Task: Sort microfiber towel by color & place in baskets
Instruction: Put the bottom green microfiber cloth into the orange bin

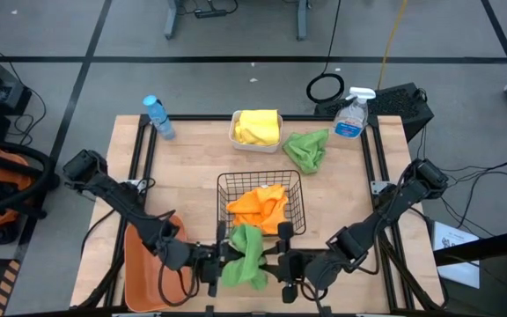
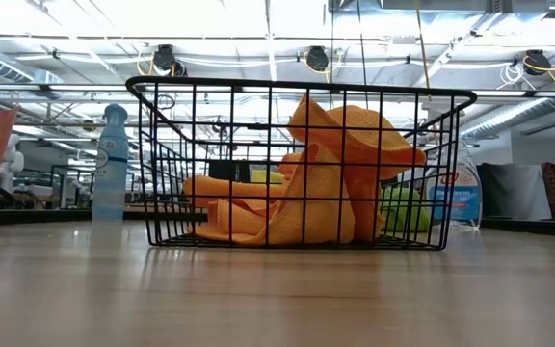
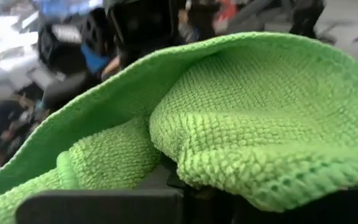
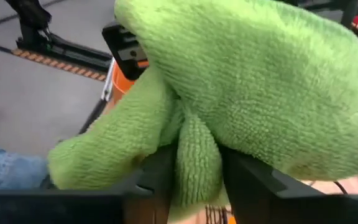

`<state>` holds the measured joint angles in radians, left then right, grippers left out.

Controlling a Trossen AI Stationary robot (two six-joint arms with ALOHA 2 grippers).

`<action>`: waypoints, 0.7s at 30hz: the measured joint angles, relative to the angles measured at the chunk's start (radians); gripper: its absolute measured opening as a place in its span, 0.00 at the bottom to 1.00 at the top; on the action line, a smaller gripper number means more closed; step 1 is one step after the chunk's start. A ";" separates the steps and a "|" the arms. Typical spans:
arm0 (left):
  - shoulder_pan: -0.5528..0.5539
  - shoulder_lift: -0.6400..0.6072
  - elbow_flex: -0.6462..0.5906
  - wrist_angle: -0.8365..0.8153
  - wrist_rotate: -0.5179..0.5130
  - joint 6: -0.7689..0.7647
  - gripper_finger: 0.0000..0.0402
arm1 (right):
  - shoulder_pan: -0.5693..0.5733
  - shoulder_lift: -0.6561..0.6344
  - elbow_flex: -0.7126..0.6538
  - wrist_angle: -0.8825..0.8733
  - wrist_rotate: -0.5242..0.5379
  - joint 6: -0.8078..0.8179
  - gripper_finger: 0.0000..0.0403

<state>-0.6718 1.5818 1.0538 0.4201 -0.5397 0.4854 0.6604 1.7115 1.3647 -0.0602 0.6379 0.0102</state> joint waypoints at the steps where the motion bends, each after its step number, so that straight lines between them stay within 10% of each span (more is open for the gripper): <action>1: -0.007 -0.005 0.000 -0.030 -0.026 -0.016 0.07 | 0.001 0.000 0.000 -0.012 0.000 0.004 0.32; 12: -0.126 -0.168 0.000 -0.584 -0.148 -0.524 0.08 | -0.001 0.000 0.000 -0.211 -0.009 0.092 0.37; 21: -0.282 -0.339 0.000 -1.015 0.017 -1.030 0.08 | 0.002 -0.001 0.000 -0.258 -0.012 0.186 0.37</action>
<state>-0.9535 1.2427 1.0542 -0.5950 -0.5226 -0.5446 0.6628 1.7107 1.3650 -0.3187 0.6254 0.1966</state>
